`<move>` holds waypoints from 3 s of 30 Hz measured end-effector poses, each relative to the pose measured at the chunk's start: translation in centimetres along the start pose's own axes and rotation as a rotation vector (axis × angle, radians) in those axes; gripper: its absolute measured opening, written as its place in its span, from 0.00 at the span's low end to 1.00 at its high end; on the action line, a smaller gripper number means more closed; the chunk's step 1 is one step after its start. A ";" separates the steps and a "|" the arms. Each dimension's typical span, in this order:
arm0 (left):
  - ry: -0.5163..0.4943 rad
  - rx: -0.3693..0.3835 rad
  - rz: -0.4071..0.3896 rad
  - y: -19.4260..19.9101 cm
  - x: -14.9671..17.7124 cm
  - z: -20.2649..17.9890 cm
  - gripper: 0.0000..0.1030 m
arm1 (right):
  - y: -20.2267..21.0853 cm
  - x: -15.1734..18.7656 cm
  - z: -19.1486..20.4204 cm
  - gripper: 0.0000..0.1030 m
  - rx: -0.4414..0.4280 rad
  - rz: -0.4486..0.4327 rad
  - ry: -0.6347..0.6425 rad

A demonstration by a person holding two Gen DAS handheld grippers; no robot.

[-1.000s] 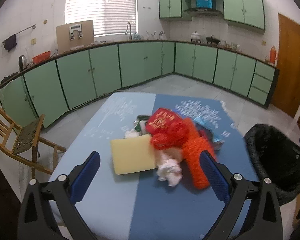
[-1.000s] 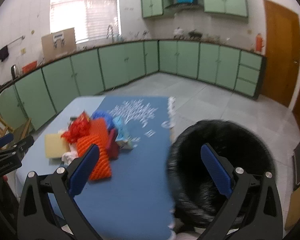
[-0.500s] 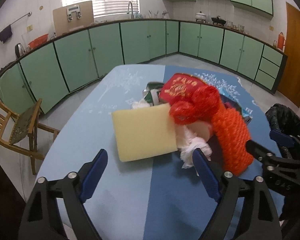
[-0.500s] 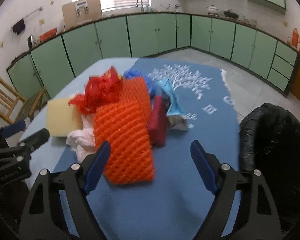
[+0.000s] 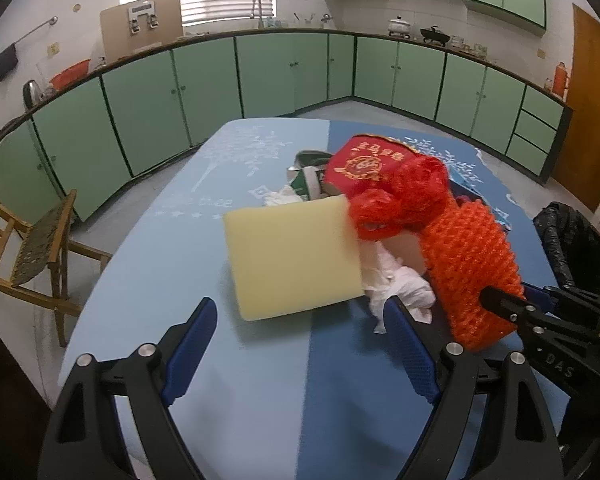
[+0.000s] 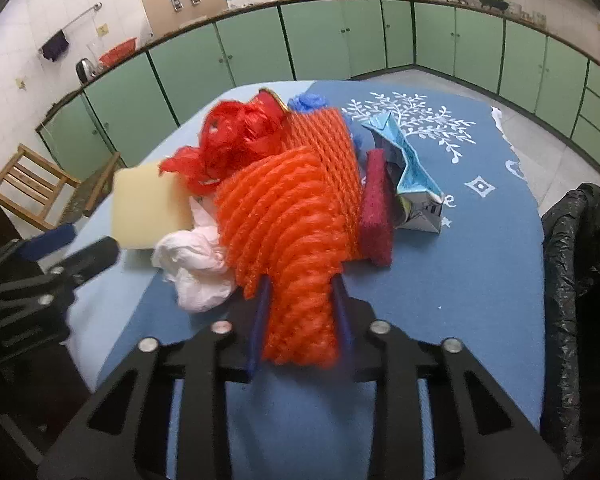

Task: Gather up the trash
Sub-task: 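Grasp the orange mesh net with the right gripper while the left gripper grasps the white tissue, then carry the orange net and white tissue over the bin with both grippers, then open both grippers to drop the net and tissue into the bin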

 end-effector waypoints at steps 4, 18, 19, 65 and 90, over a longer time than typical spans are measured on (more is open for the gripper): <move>-0.013 0.044 -0.003 0.2 0.0 -1.4 0.77 | 2.2 -0.2 0.0 0.22 0.010 -0.035 0.024; -0.057 0.072 0.048 -3.1 0.9 -7.3 0.60 | 5.6 1.1 -5.3 0.23 0.088 -0.065 -0.055; -0.056 0.070 0.059 -3.5 0.9 -7.5 0.54 | 5.5 1.1 -5.6 0.23 0.091 -0.063 -0.059; -0.220 0.508 -0.147 8.9 -4.8 -25.0 0.25 | 21.1 2.3 -19.7 0.23 0.420 -0.260 -0.274; -0.180 0.509 -0.022 0.3 -5.3 -28.5 0.60 | 17.2 5.6 -28.2 0.82 0.575 -0.176 -0.365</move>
Point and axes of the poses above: each gripper's, at about its wrist camera, not at the fingertips, and y roughly against the way its jaws point, z to its left, x to its underside, the point moved 3 cm from there along -y, roughly the way its jaws point, and after that the axes turned 5 degrees about -z, right-handed, at the moved point
